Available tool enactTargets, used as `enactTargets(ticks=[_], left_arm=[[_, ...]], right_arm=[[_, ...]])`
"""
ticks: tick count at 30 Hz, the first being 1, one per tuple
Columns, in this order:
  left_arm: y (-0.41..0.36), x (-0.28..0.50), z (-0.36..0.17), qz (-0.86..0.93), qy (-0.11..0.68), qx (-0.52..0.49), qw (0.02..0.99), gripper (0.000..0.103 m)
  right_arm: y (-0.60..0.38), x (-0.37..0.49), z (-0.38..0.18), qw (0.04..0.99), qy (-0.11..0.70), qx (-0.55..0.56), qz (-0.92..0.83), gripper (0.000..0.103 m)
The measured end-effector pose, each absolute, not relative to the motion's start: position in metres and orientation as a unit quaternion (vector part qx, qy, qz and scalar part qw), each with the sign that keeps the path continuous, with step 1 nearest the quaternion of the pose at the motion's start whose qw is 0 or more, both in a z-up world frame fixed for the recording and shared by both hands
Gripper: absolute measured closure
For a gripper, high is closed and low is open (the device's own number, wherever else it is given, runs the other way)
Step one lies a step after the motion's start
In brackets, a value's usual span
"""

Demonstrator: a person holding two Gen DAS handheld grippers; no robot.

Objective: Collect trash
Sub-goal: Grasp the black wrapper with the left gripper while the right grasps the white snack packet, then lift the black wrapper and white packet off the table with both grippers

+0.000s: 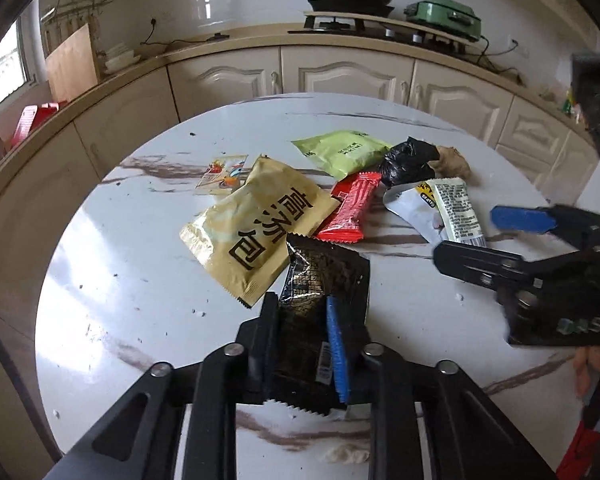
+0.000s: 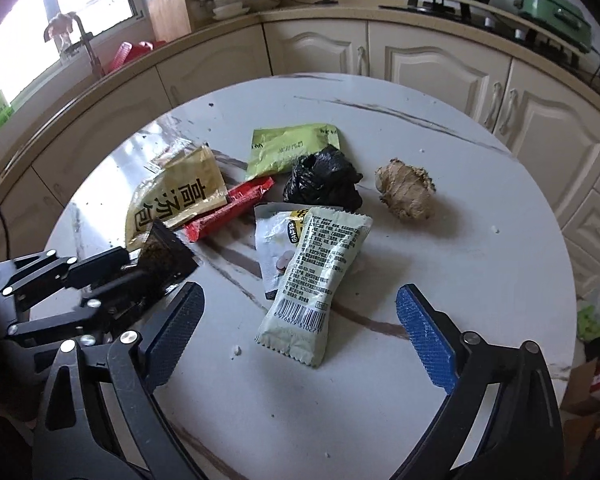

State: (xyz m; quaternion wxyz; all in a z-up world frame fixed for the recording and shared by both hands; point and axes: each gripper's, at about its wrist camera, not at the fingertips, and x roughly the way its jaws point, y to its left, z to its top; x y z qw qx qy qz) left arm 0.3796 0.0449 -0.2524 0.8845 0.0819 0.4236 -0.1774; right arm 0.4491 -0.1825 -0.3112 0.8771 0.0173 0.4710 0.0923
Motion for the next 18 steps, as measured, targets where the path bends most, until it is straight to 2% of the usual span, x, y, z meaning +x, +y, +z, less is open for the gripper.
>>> enactTargets(ticks=[4, 5, 6, 8, 9, 18], left_arm=[[0.054, 0.370, -0.250, -0.181, 0.427, 0.063, 0.884, 0.090], [0.055, 0.366, -0.249, -0.181, 0.427, 0.060, 0.884, 0.091], [0.056, 0.363, -0.247, -0.181, 0.428, 0.057, 0.884, 0.092], [0.058, 0.359, -0.246, -0.185, 0.431, 0.045, 0.882, 0.094], [0.059, 0.357, -0.245, -0.186, 0.432, 0.040, 0.882, 0.094], [0.052, 0.327, -0.238, -0.173, 0.439, 0.015, 0.882, 0.098]], right_arm=[[-0.175, 0.449, -0.314, 0.877, 0.473, -0.016, 0.082, 0.027], [-0.173, 0.448, -0.313, 0.877, 0.473, -0.023, 0.081, 0.038], [-0.172, 0.446, -0.312, 0.877, 0.472, -0.036, 0.079, 0.054], [-0.173, 0.443, -0.311, 0.877, 0.472, -0.041, 0.082, 0.073], [-0.176, 0.441, -0.310, 0.876, 0.473, -0.039, 0.089, 0.077], [-0.191, 0.413, -0.306, 0.878, 0.457, -0.011, 0.140, 0.086]])
